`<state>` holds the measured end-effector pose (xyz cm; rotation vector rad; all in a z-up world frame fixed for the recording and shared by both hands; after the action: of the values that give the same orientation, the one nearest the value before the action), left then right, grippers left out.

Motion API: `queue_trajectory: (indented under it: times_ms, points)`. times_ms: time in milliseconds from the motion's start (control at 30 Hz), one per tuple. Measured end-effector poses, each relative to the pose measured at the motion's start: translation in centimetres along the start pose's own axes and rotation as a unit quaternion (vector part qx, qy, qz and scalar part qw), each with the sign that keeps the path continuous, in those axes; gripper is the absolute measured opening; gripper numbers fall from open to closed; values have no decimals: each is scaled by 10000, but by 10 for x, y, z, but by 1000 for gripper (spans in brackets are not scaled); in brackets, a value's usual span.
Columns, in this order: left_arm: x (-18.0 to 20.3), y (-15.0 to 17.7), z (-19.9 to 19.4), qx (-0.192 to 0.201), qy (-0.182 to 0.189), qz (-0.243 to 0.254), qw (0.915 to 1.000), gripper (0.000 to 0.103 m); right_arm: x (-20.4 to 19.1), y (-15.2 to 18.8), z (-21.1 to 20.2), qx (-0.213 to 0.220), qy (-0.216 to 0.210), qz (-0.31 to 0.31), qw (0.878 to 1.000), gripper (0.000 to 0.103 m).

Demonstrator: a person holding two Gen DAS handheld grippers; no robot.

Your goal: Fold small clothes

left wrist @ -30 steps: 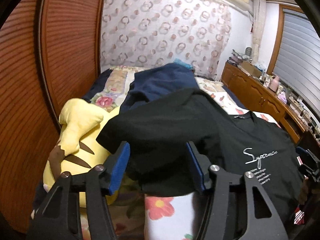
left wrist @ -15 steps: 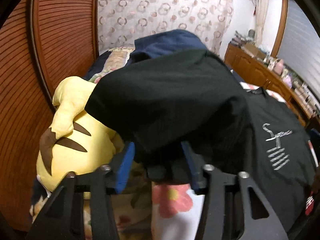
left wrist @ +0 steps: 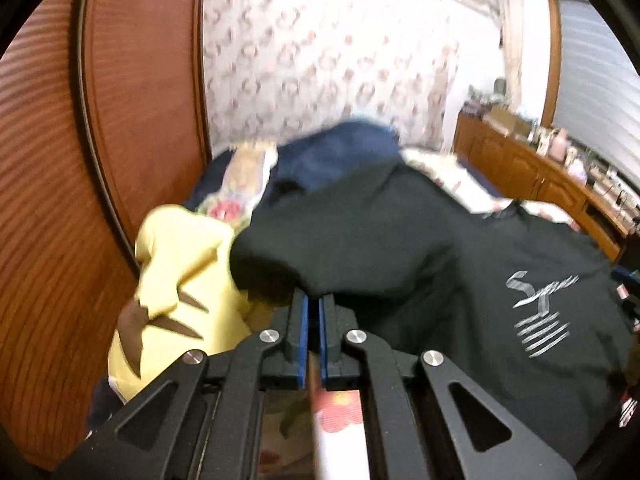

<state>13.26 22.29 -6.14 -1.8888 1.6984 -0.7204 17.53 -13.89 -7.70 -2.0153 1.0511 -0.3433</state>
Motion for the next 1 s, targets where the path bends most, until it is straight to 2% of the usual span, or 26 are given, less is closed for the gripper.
queue_trajectory:
  times_ms: [200,300,400,533,633,667,733,800,867,1000]
  points:
    - [49,-38,-42,398,352,384,9978,5,10,-4,-9,120,76,182,9997,103]
    - [92,-56,-55,506,624,747,9940,5,17,-5,-15,207,156,269,9993,103]
    - [135,-65,-59,489,874,1100,9889,5,21,-4,-22,284,232,361,9987,103]
    - [172,-67,-49,275,841,1410,9860,9,23,-1,-27,336,287,473,9979,103]
    - [182,-61,-42,97,924,1456,9850,32,18,1,-25,284,321,487,9979,103]
    - [182,-58,-42,85,933,1445,9851,44,16,2,-25,265,339,476,9979,103]
    - [183,-51,-44,61,1001,1473,9840,50,14,1,-23,238,335,474,9980,103]
    - [179,-42,-45,-6,999,1448,9844,67,12,0,-20,193,301,491,9982,103]
    - [175,-35,-46,-29,982,1412,9851,74,12,-4,-18,170,254,506,9983,103]
    - [177,-17,-46,-175,1126,1388,9837,78,16,-14,-17,145,190,476,9986,103]
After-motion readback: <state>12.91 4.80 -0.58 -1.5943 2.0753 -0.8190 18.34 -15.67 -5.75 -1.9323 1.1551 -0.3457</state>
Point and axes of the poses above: each gripper's, at about its wrist camera, not at the fingertips, and z roughly the way its jaws point, x to its right, y to its underside, the point moved 7 cm from there along z, roughly the way its jaws point, and after that the axes turned 12 degrees about -x, right-handed, at the moved point
